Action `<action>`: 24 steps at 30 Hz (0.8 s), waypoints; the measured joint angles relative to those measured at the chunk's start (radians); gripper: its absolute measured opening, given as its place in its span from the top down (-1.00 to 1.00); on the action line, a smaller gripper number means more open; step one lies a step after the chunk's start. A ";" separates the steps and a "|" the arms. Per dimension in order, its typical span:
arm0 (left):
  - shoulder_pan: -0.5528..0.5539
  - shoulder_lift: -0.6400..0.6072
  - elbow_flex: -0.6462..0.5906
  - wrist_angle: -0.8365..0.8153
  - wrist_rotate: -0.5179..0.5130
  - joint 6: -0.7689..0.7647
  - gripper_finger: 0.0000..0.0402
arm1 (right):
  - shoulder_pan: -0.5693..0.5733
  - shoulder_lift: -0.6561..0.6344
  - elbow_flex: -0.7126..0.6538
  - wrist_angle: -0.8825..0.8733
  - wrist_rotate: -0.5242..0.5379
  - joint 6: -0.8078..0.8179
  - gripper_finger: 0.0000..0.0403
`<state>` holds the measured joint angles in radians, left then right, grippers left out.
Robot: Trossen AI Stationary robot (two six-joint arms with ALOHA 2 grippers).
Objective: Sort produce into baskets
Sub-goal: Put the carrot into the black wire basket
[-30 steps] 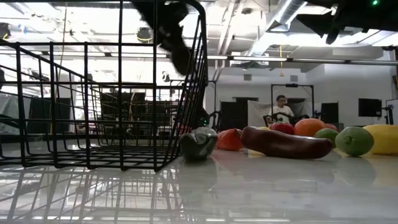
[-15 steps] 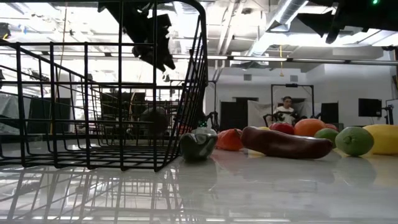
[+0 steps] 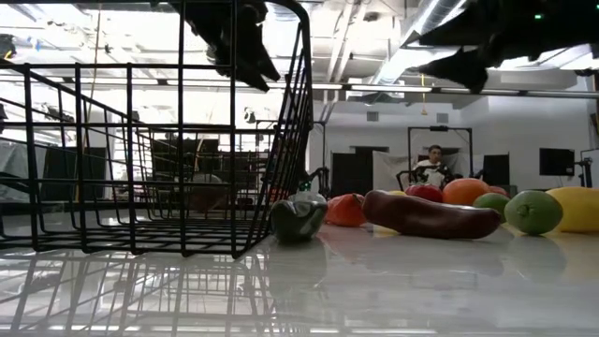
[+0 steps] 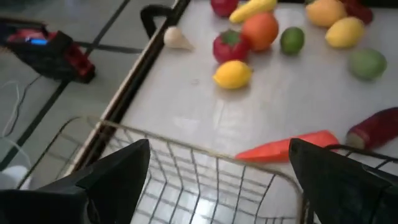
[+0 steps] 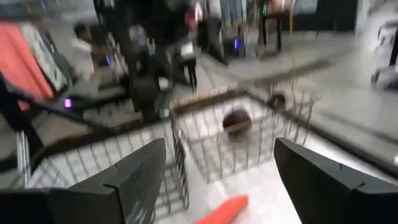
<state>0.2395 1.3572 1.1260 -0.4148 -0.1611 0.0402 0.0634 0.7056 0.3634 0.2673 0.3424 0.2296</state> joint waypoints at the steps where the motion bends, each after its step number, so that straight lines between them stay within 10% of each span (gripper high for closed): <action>1: -0.011 0.002 0.000 -0.001 -0.001 0.000 -0.86 | 0.009 0.046 0.020 0.001 -0.001 0.011 -0.59; 13: -0.090 0.004 0.000 -0.066 -0.018 0.019 -0.86 | 0.219 0.673 0.185 -0.004 0.147 0.297 -0.45; 24: -0.096 0.004 0.000 -0.062 -0.030 0.016 -0.86 | 0.082 0.899 0.383 -0.137 0.110 0.314 -0.45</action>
<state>0.1432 1.3609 1.1255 -0.4767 -0.1913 0.0567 0.1457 1.6049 0.7460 0.1302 0.4522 0.5433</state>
